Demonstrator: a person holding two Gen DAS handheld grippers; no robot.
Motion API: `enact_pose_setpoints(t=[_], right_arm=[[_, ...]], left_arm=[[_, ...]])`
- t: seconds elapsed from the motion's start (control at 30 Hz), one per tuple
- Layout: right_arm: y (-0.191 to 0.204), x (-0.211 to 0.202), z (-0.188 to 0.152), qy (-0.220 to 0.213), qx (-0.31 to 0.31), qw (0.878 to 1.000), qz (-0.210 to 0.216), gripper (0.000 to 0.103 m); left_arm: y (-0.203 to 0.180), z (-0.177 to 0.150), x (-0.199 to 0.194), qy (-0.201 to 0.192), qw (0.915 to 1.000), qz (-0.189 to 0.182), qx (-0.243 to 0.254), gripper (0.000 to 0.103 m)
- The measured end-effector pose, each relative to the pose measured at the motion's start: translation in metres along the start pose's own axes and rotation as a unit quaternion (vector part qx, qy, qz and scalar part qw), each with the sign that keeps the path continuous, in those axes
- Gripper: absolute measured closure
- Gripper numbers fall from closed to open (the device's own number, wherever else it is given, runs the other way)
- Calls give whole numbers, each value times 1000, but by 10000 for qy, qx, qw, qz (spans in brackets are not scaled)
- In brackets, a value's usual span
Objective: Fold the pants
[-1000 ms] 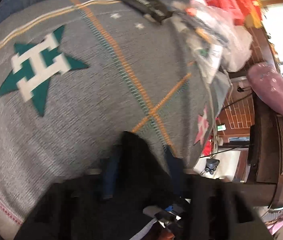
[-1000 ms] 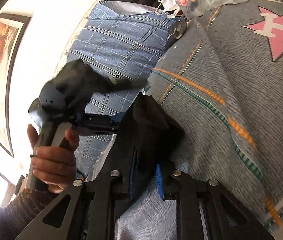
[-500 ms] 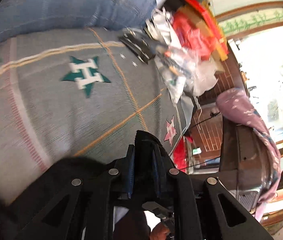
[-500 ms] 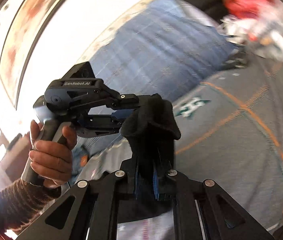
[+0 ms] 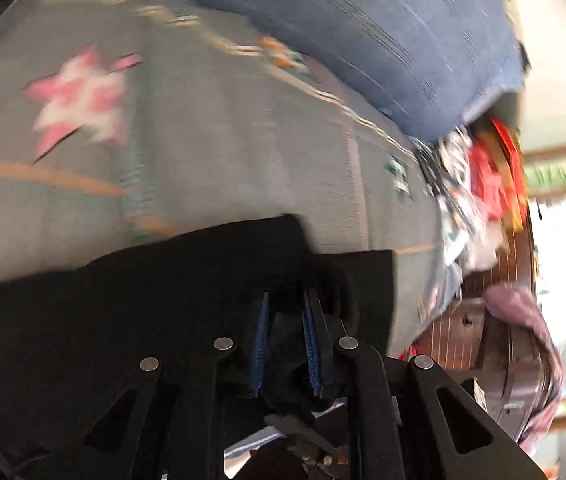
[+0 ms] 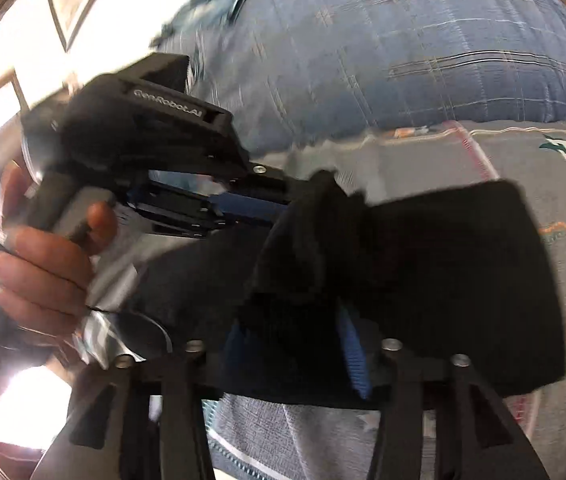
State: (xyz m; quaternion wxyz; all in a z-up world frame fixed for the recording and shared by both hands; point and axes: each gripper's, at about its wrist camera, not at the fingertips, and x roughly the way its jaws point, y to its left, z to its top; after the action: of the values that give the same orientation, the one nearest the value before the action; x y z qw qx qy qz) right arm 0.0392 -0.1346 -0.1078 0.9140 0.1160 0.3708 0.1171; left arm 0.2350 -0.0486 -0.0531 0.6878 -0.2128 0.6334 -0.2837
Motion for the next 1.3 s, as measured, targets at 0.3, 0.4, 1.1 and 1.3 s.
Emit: enact_pose_setpoints(t=[0.3, 0.4, 1.1, 1.3], right_arm=[[-30, -82, 5, -588, 438, 9973, -24, 28], [-68, -101, -9, -665, 1392, 9880, 64, 27], [-109, -19, -15, 401, 2410, 9679, 594, 86], [-77, -59, -10, 541, 1507, 9868, 232, 84]], left_arm=[[14, -46, -60, -699, 9951, -690, -63, 45], [6, -66, -46, -548, 9949, -839, 114, 38], [52, -101, -39, -223, 9983, -75, -531, 90], [69, -115, -134, -972, 9950, 9, -223, 69]])
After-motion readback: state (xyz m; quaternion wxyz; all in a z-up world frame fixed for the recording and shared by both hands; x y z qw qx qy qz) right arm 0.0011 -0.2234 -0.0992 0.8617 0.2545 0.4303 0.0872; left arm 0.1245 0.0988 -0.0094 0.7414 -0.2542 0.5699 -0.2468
